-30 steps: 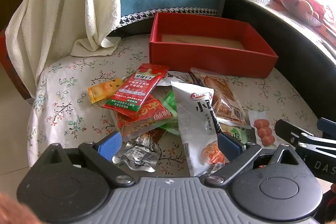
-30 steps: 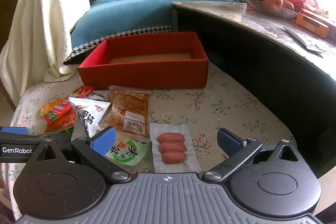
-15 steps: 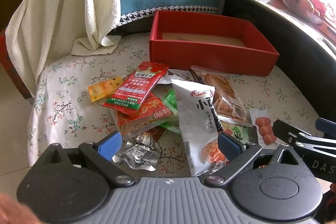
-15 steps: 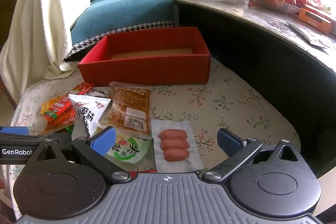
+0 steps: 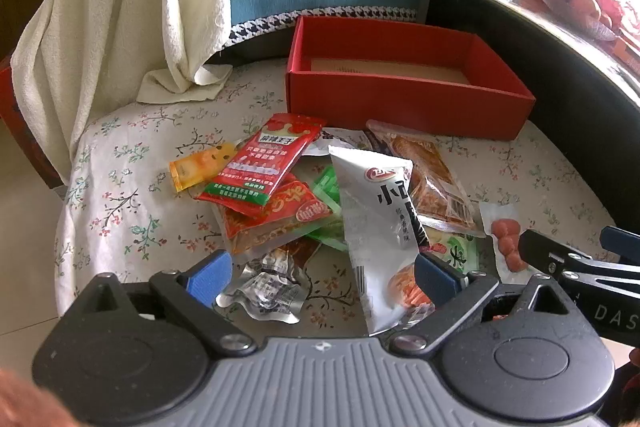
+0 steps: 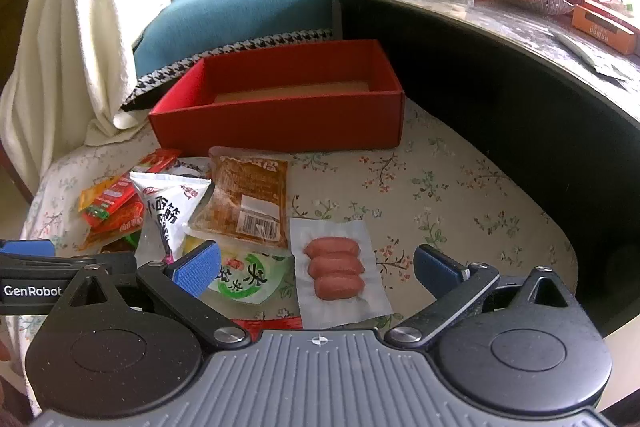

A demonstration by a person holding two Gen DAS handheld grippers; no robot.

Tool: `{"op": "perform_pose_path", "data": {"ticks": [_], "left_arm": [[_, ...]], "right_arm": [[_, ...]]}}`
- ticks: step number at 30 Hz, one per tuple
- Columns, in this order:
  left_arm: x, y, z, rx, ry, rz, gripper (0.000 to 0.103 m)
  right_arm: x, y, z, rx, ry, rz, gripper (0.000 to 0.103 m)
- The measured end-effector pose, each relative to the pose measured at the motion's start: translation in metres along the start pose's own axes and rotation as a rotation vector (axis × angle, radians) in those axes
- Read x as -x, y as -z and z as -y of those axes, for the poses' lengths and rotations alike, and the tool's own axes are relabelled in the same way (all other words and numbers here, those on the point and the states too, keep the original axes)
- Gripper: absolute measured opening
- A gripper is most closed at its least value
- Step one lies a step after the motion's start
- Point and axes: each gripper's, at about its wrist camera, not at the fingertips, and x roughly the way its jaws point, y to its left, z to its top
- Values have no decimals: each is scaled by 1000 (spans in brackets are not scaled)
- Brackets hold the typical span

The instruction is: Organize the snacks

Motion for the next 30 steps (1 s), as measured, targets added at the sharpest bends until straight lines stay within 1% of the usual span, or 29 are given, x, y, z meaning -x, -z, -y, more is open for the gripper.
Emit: {"op": "perform_pose_path", "data": {"ticks": [30], "left_arm": [[0,3,-1,-3,-4,-3,93]], "right_arm": [[-2,1,-1,-3,-3,-19,103]]}}
